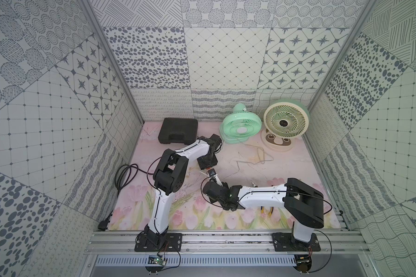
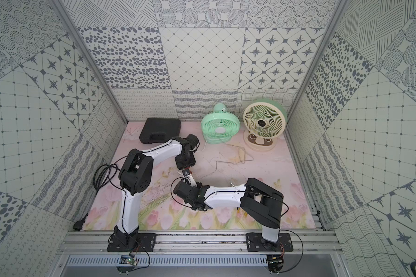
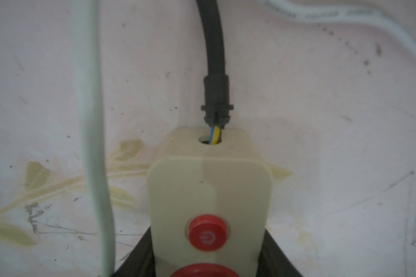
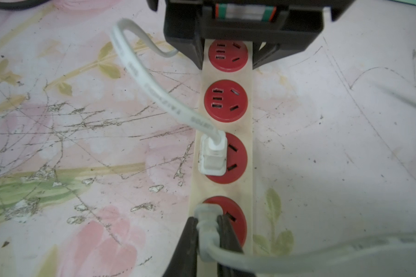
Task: Unplug the desk fan from the power strip
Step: Remove the plug from the socket.
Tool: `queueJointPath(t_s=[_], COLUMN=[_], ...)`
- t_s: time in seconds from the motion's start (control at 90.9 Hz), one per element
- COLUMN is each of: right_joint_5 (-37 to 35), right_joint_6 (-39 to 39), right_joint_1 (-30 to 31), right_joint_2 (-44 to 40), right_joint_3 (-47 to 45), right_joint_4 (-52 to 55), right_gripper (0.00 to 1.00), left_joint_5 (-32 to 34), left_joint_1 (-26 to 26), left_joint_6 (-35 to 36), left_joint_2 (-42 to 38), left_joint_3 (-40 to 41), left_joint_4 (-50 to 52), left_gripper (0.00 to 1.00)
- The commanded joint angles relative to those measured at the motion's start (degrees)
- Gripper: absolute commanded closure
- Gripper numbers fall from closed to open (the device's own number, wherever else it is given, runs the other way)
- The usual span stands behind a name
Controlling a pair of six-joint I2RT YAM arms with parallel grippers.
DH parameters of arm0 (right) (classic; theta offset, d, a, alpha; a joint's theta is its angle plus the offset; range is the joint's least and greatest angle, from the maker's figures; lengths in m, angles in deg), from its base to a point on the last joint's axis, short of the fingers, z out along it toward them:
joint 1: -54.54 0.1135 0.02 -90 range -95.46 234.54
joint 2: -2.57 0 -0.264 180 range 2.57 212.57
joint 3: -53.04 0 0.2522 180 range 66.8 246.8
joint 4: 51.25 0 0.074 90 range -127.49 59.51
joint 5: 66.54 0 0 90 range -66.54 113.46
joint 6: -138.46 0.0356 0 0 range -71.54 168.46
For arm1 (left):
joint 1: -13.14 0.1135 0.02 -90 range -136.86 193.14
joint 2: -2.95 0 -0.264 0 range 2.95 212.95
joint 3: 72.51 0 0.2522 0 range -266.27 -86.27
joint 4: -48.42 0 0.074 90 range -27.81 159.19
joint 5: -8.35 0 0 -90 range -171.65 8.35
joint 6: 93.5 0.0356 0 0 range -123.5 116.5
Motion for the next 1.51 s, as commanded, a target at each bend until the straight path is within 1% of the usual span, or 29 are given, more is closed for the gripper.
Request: queueJointPath(t_s=[0.0,0.132,0.319,0.396,0.594,0.715,0.858,1.233,1.497], right_joint_5=[-0.14,5.26,15.11,16.15,15.89,14.84,11.56,-2.14,-6.3], right_joint_6=[1.87,4.32,9.61,10.45,10.64,10.42,9.03,3.19,1.0], right_joint_1=[-2.32,-5.01,-10.0,-10.84,-10.85,-10.49,-8.9,-1.79,0.73], right_joint_2=[-1.0,-2.79,-5.0,-5.73,-6.23,-6.44,-6.33,-2.96,-0.66], right_joint_3=[-0.76,-3.63,-8.8,-9.93,-10.26,-10.21,-8.94,-2.57,0.21], right_joint_4=[3.57,0.9,-4.82,-5.94,-5.97,-5.82,-4.26,2.42,4.71], right_gripper=[1.0,1.0,1.0,1.0,1.0,1.0,1.0,1.0,1.0], left_joint_5=[0.66,0.59,0.66,0.66,0.49,0.48,0.35,0.22,0.13], left_joint_1=[0.85,0.78,0.81,0.82,0.8,0.89,0.89,0.98,0.98], left_joint_6=[-1.04,-1.08,-0.9,-0.86,-0.9,-0.95,-1.0,-0.95,-0.99], left_joint_2=[2.7,2.52,2.47,2.47,2.36,2.31,2.28,2.4,2.51], left_joint_3=[1.82,1.96,2.22,2.36,2.49,2.62,2.71,2.71,2.89], left_joint_4=[7.79,7.8,7.57,7.53,7.4,7.19,7.03,6.88,6.78], left_gripper=[1.0,1.0,1.0,1.0,1.0,1.0,1.0,1.0,1.0])
